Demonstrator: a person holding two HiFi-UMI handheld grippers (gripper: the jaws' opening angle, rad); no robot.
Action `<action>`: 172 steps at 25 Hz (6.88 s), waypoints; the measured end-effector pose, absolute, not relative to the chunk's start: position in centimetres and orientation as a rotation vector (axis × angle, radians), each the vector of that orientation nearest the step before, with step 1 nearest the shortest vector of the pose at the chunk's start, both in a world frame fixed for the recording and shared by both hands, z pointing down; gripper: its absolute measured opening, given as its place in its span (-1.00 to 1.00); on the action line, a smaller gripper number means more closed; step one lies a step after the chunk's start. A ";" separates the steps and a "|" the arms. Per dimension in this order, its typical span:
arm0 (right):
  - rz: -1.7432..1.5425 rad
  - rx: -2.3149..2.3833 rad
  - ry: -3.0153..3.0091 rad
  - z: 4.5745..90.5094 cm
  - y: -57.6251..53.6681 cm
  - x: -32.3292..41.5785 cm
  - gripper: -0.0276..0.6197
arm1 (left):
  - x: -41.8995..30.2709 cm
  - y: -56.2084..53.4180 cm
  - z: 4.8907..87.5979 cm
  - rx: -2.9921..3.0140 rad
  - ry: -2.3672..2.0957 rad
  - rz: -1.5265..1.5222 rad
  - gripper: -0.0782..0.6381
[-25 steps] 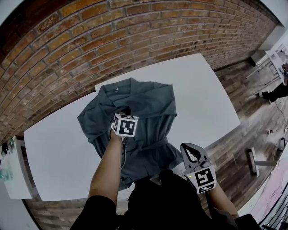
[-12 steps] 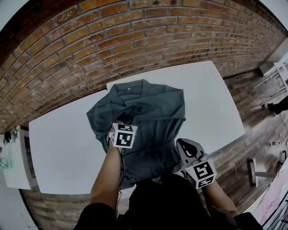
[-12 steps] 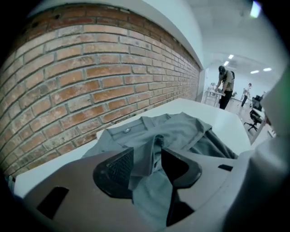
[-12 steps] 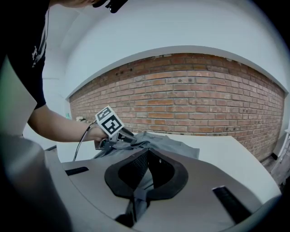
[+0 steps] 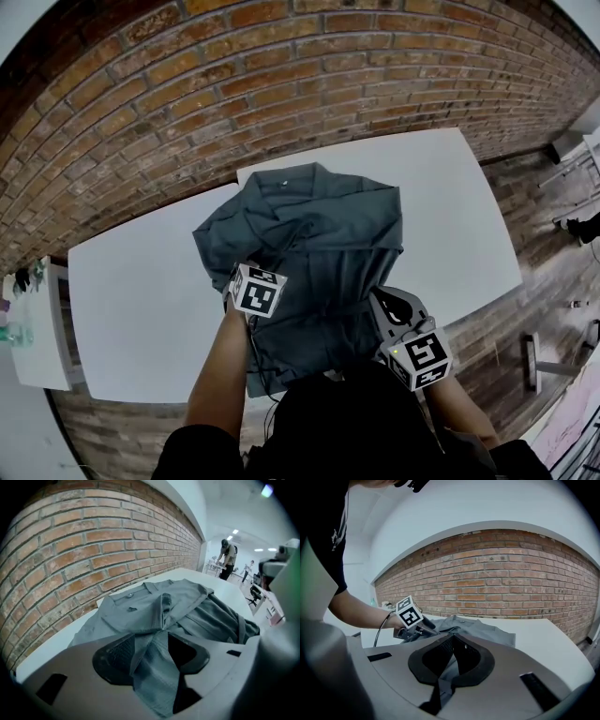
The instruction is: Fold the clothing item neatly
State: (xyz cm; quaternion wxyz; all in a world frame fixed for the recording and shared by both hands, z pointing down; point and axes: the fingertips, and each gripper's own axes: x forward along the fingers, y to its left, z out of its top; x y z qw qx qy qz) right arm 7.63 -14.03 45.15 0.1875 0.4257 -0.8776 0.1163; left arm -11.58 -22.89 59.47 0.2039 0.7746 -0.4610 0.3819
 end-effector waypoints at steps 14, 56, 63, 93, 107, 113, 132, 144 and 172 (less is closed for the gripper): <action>0.410 1.268 -2.442 45.4 -14.5 10.2 -0.91 | -10.6 -27.2 58.0 2.213 -1.470 1.167 -0.69; 0.403 1.019 -2.541 44.9 -20.7 -1.3 -0.91 | -18.1 -24.4 50.9 2.498 -1.269 0.712 -0.44; 0.465 0.949 -2.513 46.5 -27.9 1.1 -0.65 | -19.0 -28.2 50.9 2.462 -1.237 0.754 -0.44; 0.557 0.451 -2.133 62.8 -46.9 -1.5 -0.41 | -19.3 -43.6 63.3 2.197 -1.049 1.069 -0.34; 0.271 0.454 -2.248 57.5 -45.0 -2.0 -0.86 | -18.5 -42.8 57.9 2.339 -1.069 0.986 -0.59; 0.215 0.439 -2.265 56.2 -42.9 -1.8 -0.86 | -19.0 -41.0 59.0 2.288 -1.026 1.066 -0.54; 0.221 0.398 -2.327 55.6 -42.7 -2.1 -0.86 | -18.9 -42.5 60.8 2.230 -1.026 1.072 -0.71; -0.037 0.343 -2.357 52.4 -38.2 -1.6 -0.86 | -16.5 -35.9 53.2 2.581 -1.014 1.038 -0.71; -0.004 0.017 -2.220 57.8 -28.7 3.0 -0.51 | -16.0 -24.4 60.2 2.817 -0.569 1.533 -0.20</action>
